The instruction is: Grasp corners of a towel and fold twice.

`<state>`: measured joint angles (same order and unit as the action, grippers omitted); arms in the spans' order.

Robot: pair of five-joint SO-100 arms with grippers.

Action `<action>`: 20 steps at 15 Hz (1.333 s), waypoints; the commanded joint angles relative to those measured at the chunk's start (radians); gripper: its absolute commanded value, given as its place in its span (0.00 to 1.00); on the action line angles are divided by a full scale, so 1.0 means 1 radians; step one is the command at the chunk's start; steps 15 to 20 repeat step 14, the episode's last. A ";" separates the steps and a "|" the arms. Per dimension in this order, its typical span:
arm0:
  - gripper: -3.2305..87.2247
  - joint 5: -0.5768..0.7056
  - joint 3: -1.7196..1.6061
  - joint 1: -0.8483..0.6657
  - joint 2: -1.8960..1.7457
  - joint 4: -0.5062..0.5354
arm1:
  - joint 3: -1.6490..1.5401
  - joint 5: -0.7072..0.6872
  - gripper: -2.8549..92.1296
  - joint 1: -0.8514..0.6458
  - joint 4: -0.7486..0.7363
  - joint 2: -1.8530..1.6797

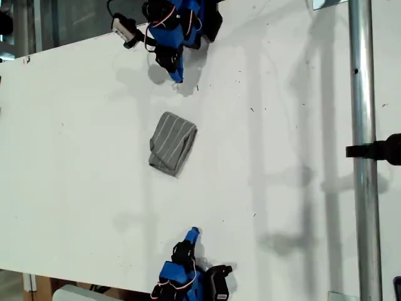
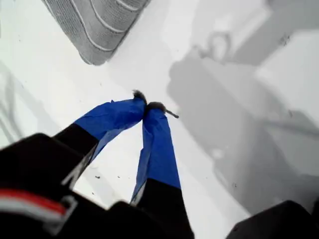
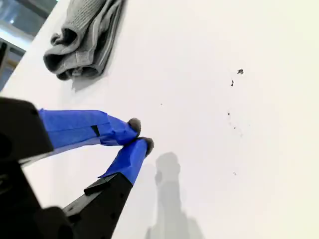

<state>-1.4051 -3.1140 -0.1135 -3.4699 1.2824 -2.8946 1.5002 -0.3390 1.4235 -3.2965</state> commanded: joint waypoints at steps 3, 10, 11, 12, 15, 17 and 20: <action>0.06 0.275 -0.005 0.017 -0.005 0.006 | 0.008 0.000 0.20 0.178 0.043 0.006; 0.05 0.454 -0.005 0.015 -0.005 0.005 | 0.008 0.000 0.20 0.291 0.044 0.006; 0.05 0.454 -0.005 0.015 -0.005 0.005 | 0.008 0.000 0.20 0.290 0.044 0.006; 0.05 0.454 -0.006 0.015 -0.005 0.005 | 0.008 0.000 0.20 0.290 0.044 0.006; 0.05 0.454 -0.006 0.015 -0.005 0.005 | 0.008 0.000 0.20 0.288 0.044 0.006; 0.05 0.454 -0.006 0.015 -0.005 0.005 | 0.008 0.000 0.20 0.288 0.044 0.006; 0.05 0.454 -0.006 0.015 -0.005 0.005 | 0.008 0.000 0.20 0.288 0.044 0.006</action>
